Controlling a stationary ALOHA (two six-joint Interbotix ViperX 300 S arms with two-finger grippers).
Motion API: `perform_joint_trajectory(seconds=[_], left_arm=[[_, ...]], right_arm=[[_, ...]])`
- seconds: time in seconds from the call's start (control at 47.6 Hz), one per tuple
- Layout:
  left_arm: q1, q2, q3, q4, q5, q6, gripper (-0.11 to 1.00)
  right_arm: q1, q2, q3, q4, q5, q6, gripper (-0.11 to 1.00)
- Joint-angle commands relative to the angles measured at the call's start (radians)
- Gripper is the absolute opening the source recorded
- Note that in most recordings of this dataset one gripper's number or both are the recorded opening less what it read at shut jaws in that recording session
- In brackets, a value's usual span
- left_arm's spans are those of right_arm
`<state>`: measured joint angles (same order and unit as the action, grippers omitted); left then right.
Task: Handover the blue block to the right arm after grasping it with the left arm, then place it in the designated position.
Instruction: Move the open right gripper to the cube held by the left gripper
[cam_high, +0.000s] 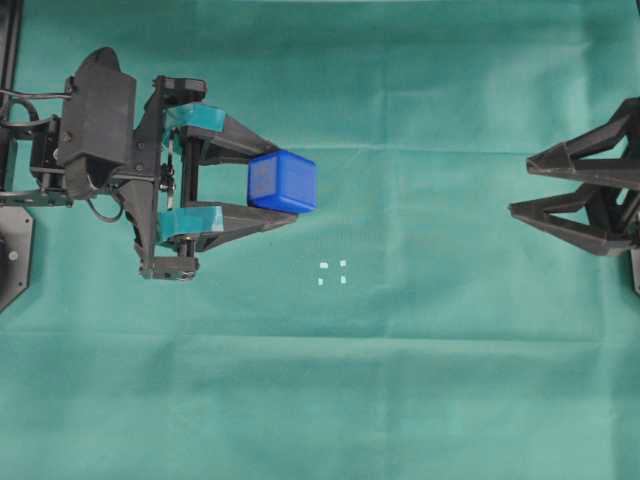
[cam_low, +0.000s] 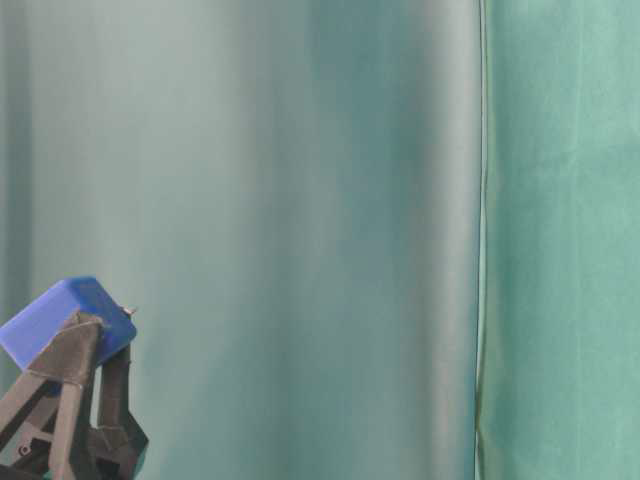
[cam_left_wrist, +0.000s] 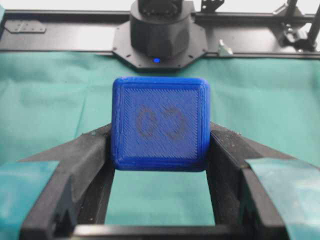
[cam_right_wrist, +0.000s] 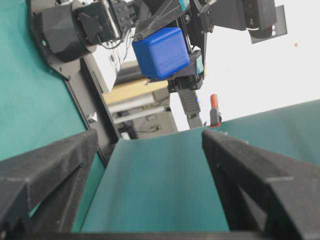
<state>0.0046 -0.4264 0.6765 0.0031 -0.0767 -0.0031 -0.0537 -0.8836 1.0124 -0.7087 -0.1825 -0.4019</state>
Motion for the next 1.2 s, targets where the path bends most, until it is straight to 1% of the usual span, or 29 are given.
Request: perform_joint_trajectory(seconds=[0.0, 1.177], left_arm=[[0.003, -0.012, -0.011, 0.000, -0.003, -0.002, 0.46], [0.003, -0.012, -0.011, 0.000, -0.005, -0.002, 0.46]], right_arm=[[0.000, 0.003, -0.026, 0.000, -0.008, 0.002, 0.91], [0.000, 0.017, -0.028, -0.009, -0.028, -0.005, 0.91]])
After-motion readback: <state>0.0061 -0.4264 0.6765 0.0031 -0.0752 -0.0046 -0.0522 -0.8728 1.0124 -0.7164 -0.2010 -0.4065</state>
